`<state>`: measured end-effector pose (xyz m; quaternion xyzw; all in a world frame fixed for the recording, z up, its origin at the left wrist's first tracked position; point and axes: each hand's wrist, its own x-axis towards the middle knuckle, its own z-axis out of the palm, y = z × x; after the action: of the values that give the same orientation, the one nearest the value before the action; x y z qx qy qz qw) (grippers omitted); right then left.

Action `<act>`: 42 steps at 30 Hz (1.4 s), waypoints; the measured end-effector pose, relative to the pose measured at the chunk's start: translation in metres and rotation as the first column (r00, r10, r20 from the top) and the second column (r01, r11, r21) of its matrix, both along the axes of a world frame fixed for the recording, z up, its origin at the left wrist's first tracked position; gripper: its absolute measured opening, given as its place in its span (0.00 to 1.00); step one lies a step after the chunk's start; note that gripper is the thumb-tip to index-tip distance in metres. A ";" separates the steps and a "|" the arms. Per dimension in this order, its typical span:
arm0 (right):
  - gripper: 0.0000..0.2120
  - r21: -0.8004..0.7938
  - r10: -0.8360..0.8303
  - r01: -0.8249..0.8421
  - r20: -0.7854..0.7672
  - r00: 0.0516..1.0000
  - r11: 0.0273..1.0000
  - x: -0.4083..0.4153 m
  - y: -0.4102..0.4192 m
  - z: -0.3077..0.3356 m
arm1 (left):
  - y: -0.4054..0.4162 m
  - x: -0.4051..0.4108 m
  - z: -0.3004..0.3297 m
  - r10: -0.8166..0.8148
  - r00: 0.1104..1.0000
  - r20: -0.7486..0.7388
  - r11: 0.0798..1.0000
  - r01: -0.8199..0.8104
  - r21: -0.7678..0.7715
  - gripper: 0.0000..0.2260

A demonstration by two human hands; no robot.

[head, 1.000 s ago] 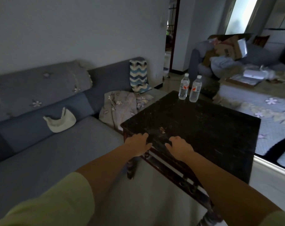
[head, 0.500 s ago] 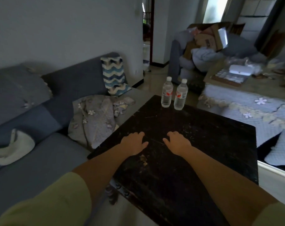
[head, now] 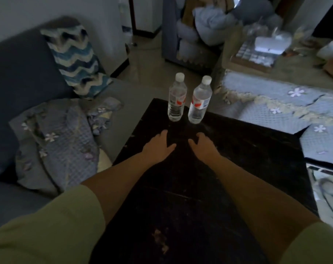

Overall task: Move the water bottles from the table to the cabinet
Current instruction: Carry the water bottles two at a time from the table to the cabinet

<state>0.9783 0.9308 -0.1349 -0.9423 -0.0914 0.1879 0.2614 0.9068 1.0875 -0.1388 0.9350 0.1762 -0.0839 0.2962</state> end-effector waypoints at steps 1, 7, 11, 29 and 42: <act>0.29 0.041 -0.063 0.064 -0.024 0.998 0.997 0.014 0.010 -0.006 | 0.012 0.016 -0.007 0.014 1.000 0.004 1.000 -0.013 -0.022 0.34; 0.39 0.195 -0.354 0.356 -0.048 0.934 0.914 0.088 0.046 -0.032 | 0.047 0.105 -0.033 0.126 0.989 0.074 0.975 -0.110 -0.192 0.41; 0.45 0.326 -0.477 0.474 -0.075 0.875 0.818 0.131 0.055 -0.049 | 0.055 0.161 -0.054 0.222 0.952 0.210 0.920 -0.133 -0.369 0.48; 0.35 0.575 -0.478 0.406 -0.029 0.878 0.710 0.152 0.056 -0.085 | 0.037 0.195 -0.084 0.428 0.827 0.365 0.819 -0.185 -0.543 0.31; 0.34 0.423 -0.498 0.499 -0.122 0.858 0.756 0.043 0.008 -0.063 | 0.018 0.080 -0.063 0.345 0.922 0.173 0.799 -0.192 -0.571 0.29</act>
<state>1.0218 0.9390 -0.1984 -0.8480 0.1229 0.0867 0.5081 0.9871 1.1052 -0.2018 0.7798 0.2351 0.0403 0.5788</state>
